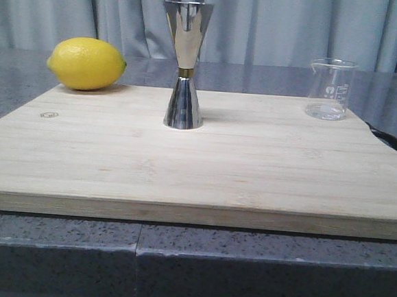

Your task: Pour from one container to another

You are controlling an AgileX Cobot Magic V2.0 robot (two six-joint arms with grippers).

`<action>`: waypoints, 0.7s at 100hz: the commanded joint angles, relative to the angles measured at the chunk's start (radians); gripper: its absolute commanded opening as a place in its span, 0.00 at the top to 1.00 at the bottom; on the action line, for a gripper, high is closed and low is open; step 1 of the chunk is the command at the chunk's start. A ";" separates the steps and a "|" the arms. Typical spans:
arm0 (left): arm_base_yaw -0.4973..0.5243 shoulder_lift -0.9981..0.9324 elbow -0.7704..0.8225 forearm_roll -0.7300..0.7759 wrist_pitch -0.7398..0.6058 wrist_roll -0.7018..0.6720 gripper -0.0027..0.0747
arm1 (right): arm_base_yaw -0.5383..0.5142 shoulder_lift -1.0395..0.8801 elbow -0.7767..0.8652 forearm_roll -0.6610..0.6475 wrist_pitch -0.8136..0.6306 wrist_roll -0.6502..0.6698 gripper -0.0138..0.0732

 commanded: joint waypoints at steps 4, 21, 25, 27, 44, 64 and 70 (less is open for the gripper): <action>0.001 -0.024 0.005 0.000 -0.082 -0.006 0.99 | 0.053 -0.023 0.027 -0.152 -0.156 0.009 0.92; 0.001 -0.024 0.005 0.000 -0.082 -0.006 0.99 | 0.072 -0.023 0.027 -0.176 -0.103 0.009 0.92; 0.001 -0.024 0.005 0.000 -0.082 -0.006 0.99 | 0.070 -0.023 0.027 -0.176 -0.074 0.009 0.92; 0.001 -0.024 0.005 0.000 -0.082 -0.006 0.99 | 0.070 -0.023 0.027 -0.176 -0.057 0.009 0.92; 0.001 -0.024 0.005 0.000 -0.082 -0.006 0.99 | 0.045 -0.023 0.027 -0.178 0.004 0.007 0.92; 0.001 -0.024 0.005 0.000 -0.082 -0.006 0.99 | 0.018 -0.023 0.027 -0.179 -0.026 0.007 0.92; 0.001 -0.024 0.005 0.000 -0.082 -0.006 0.99 | 0.018 -0.023 0.027 -0.179 -0.049 0.007 0.92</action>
